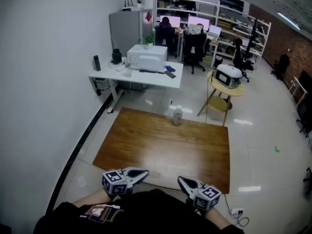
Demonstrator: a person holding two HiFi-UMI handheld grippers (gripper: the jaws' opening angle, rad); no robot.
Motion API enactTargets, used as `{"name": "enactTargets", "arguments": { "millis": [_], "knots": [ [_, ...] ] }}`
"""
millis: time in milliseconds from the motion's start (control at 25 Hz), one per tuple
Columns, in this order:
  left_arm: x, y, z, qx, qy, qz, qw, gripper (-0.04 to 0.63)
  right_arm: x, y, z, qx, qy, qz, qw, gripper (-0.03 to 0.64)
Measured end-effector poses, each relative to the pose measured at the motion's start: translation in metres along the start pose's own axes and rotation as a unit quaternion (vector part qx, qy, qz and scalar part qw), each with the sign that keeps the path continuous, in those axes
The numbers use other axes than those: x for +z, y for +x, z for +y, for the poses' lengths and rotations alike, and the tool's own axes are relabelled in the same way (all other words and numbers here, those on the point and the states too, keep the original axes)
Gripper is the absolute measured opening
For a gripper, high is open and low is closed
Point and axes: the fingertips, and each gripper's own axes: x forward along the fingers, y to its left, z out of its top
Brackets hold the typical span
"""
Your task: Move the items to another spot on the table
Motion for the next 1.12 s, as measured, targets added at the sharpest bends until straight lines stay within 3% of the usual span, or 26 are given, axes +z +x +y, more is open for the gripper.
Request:
{"name": "enactTargets", "arguments": {
  "millis": [320,560,680,960,1120],
  "knots": [
    [0.030,0.042,0.043,0.017,0.008,-0.020,0.9996,-0.008,0.034,0.007,-0.058,-0.014,-0.005,-0.007,1.000,-0.014],
    [0.061,0.055,0.139,0.029,0.007,-0.034,0.9990,-0.008,0.062,0.060,-0.102,-0.050,-0.002,0.001,0.999,-0.014],
    [0.076,0.073,0.192,0.023,0.009,-0.020,0.9995,-0.008,0.080,0.088,-0.124,-0.076,-0.002,0.002,0.997,-0.013],
    [0.109,0.175,0.271,0.051,0.027,-0.002,0.9984,-0.008,0.122,0.102,-0.204,-0.090,-0.031,-0.014,0.995,-0.013],
    [0.117,0.238,0.303,0.084,0.064,0.029,0.9939,-0.008,0.134,0.099,-0.239,-0.060,-0.022,-0.015,0.998,-0.013]
  ]
}}
